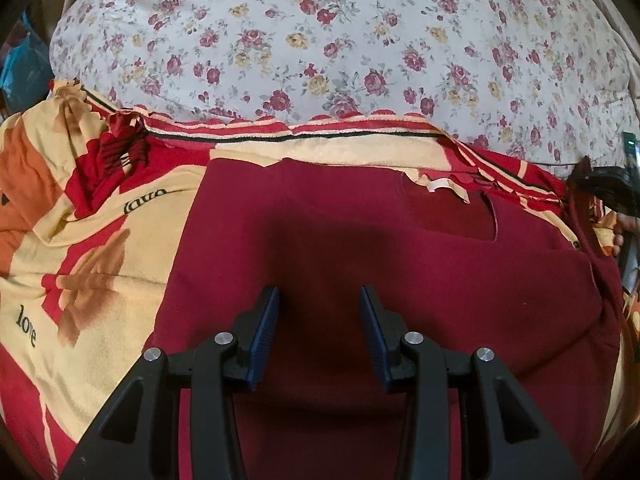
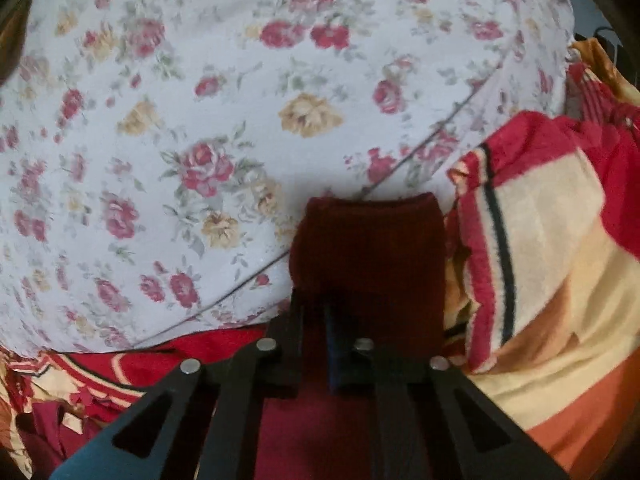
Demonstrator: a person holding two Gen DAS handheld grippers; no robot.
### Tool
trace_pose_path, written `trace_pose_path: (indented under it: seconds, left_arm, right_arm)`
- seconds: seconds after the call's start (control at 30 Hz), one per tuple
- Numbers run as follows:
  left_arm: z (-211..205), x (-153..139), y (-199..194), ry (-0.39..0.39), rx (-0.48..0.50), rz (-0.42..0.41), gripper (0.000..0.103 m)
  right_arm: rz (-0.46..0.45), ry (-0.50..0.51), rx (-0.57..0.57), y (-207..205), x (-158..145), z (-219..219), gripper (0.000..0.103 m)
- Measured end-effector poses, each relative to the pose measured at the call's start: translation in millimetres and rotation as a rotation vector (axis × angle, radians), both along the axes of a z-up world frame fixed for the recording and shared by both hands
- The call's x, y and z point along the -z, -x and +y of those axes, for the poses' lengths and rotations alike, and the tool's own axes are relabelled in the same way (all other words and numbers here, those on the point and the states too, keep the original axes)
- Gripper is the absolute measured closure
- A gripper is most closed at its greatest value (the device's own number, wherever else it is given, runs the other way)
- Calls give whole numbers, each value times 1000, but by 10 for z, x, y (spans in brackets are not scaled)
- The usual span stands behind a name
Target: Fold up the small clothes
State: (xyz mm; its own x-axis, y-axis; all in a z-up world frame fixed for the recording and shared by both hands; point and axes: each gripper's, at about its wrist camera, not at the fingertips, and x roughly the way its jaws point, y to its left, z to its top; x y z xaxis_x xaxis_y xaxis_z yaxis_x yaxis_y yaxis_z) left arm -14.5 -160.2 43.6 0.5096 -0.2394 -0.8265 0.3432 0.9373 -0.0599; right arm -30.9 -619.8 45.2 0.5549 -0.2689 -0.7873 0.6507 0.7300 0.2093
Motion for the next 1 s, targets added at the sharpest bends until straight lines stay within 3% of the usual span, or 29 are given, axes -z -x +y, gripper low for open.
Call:
trace_pose_path:
  seconds: [0.17,0.57,0.73,1.0]
  left_arm:
    - [17,-47,17,14,-3,-11,83]
    - [255,-265,-4,61,-76,-54,83]
    - [298,-288,-5,32,-101,-70,83]
    - [370,-343,35,36,-117,-90,83]
  right_arm:
    - [-112,-7,-94,333,-412,235,96]
    - [-266,83,-437,709,-1646,1228,96]
    - [-286,73,-525,754,-1895,1651,96]
    - [-264,72,-631,743,-1901,2230,96]
